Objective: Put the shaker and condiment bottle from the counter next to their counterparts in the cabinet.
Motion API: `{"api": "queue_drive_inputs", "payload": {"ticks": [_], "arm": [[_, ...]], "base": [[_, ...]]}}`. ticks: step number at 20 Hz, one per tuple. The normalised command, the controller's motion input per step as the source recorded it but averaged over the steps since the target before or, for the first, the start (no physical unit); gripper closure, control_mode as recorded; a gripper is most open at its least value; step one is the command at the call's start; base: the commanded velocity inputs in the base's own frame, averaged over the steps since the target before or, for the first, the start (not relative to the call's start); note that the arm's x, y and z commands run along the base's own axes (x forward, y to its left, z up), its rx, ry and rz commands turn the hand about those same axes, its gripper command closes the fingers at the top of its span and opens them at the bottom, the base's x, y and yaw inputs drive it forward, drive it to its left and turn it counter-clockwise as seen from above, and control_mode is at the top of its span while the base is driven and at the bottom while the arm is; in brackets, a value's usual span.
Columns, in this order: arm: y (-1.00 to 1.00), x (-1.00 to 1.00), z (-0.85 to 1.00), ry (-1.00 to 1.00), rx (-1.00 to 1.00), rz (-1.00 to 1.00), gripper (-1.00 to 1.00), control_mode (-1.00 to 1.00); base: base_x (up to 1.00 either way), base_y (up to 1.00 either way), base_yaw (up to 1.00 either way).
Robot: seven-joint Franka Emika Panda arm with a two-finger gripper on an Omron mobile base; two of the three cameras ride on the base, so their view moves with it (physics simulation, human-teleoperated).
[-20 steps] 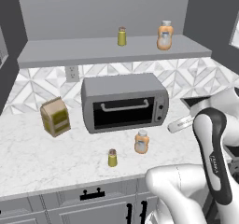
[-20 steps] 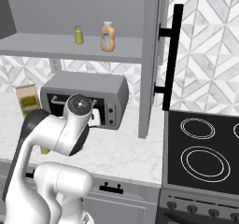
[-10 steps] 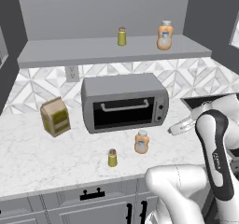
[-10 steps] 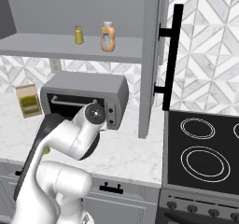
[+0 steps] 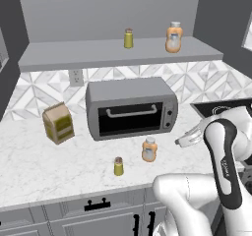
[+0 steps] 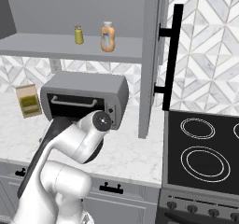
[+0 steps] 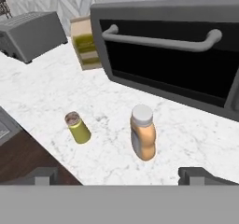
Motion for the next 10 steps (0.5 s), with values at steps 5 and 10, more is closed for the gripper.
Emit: {"api": "queue_drive_inputs", "payload": {"ticks": [5,10], "arm": [[0.10,0.05,-0.21,-0.21,0.00,0.00,-1.00,-1.00],[0.00,0.00,-0.35,-0.17,0.00,0.00,-1.00,-1.00]], "base": [[0.00,0.00,0.00],[0.00,0.00,0.00]]}}
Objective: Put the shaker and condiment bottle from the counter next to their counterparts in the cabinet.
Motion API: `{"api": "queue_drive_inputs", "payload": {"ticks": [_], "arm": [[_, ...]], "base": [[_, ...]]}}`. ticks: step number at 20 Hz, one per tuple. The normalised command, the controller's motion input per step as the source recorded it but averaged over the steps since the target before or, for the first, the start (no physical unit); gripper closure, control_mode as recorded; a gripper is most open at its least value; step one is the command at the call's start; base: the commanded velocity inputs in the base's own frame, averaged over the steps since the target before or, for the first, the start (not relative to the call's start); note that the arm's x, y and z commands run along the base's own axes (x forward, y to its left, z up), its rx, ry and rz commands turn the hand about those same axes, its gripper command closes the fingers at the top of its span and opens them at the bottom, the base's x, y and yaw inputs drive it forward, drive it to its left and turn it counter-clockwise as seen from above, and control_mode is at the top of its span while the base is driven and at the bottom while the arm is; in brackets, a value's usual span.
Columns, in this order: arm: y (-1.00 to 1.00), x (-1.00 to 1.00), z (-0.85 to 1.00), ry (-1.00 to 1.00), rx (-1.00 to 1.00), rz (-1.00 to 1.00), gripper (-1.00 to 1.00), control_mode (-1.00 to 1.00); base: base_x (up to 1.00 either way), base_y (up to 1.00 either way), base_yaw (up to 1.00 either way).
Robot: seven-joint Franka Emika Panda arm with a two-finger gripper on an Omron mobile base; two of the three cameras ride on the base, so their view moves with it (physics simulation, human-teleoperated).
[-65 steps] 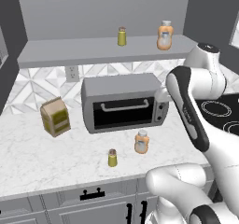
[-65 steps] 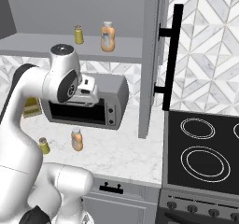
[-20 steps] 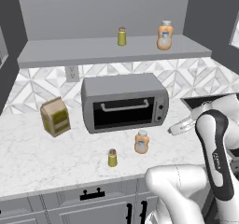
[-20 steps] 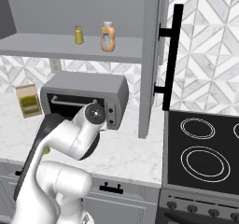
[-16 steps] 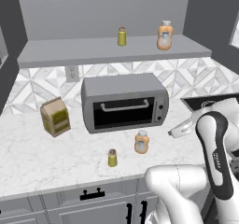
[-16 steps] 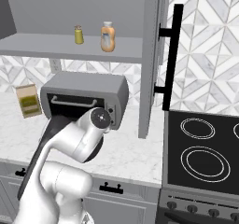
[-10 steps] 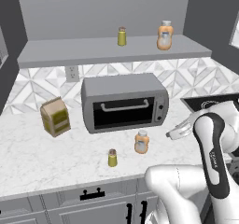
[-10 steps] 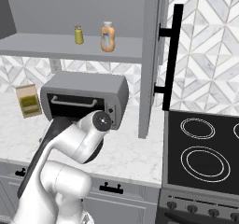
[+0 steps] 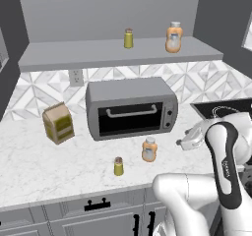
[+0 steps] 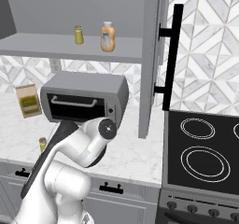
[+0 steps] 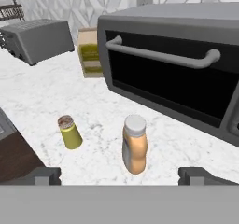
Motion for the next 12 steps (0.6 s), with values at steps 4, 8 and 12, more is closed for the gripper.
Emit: {"api": "queue_drive_inputs", "payload": {"ticks": [4,8,12], "arm": [[0.02,0.01,-0.48,-0.15,0.00,0.00,-1.00,-1.00],[0.16,0.08,-0.46,-0.13,0.00,0.00,-1.00,-1.00],[0.25,0.10,-0.39,-0.11,0.00,0.00,-1.00,-1.00]], "base": [[0.00,0.00,0.00],[0.00,0.00,0.00],[0.00,0.00,0.00]]}}
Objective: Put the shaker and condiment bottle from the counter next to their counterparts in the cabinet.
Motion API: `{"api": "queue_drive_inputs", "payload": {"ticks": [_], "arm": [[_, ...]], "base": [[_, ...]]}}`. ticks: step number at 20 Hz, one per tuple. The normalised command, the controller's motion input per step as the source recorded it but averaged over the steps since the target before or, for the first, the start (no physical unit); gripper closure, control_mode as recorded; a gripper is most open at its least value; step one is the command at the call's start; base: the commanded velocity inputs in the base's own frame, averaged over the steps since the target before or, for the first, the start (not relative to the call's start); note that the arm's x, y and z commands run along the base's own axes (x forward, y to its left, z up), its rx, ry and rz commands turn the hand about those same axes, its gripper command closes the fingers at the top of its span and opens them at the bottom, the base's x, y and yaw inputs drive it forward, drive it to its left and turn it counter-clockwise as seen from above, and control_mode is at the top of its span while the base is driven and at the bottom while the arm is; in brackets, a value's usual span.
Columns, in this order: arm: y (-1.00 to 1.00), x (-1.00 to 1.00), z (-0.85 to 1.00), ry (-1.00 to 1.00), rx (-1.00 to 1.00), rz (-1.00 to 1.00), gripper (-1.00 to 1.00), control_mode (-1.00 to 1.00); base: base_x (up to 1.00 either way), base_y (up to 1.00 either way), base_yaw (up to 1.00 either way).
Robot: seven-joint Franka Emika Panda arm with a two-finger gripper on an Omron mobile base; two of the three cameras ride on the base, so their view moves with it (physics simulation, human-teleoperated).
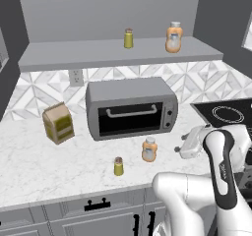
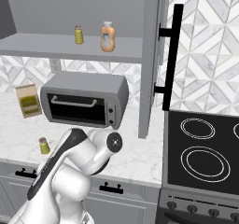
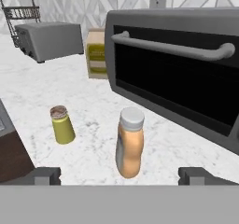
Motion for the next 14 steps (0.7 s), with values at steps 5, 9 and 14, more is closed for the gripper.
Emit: {"api": "queue_drive_inputs", "payload": {"ticks": [5,9,14], "arm": [[0.23,0.11,-0.31,-0.09,0.00,0.00,-1.00,-1.00],[0.24,0.23,-0.36,-0.06,0.00,0.00,-1.00,-1.00],[0.28,0.28,-0.39,-0.06,0.00,0.00,-1.00,-1.00]], "base": [[0.00,0.00,0.00],[0.00,0.00,0.00],[0.00,0.00,0.00]]}}
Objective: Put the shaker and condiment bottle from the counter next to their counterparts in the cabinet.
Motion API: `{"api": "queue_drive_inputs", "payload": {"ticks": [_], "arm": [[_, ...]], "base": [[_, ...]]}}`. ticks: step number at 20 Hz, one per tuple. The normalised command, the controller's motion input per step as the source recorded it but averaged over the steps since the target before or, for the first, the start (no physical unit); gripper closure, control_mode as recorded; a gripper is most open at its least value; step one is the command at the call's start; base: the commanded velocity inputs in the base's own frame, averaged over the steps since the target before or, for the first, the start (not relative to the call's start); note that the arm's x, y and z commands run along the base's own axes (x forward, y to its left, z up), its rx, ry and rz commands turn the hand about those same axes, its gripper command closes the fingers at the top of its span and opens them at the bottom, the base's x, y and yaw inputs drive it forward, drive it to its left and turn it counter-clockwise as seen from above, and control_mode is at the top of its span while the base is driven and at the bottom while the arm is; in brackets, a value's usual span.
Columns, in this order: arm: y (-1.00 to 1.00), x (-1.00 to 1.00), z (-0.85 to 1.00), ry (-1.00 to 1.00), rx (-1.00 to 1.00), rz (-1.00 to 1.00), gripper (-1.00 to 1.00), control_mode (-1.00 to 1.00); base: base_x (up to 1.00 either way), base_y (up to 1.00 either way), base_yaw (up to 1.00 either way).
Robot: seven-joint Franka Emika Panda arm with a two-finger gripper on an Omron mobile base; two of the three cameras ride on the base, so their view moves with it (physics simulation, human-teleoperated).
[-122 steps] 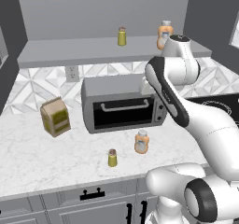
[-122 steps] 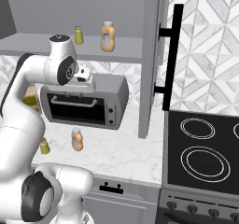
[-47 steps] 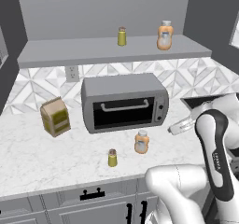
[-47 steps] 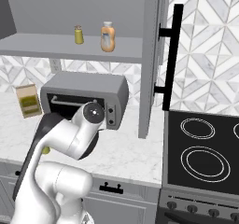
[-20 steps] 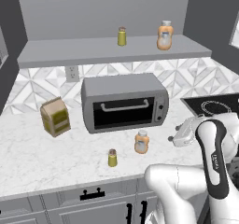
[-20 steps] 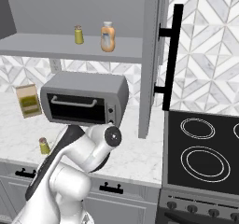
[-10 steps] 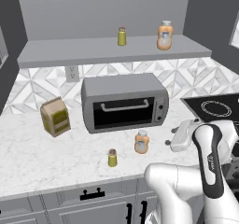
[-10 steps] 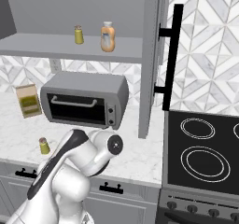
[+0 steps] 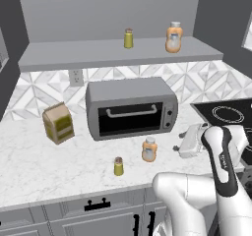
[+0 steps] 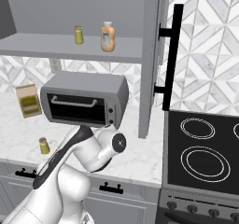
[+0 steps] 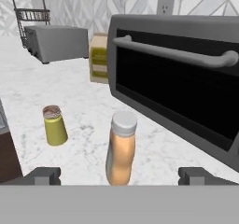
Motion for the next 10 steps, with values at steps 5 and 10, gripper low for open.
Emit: {"api": "queue_drive_inputs", "payload": {"ticks": [5,10], "arm": [[0.49,0.17,-0.43,-0.05,0.00,-0.02,-1.00,-1.00],[0.55,0.06,-0.40,-0.01,-0.01,-0.05,-1.00,-1.00]], "base": [[0.00,0.00,0.00],[0.00,0.00,0.00]]}}
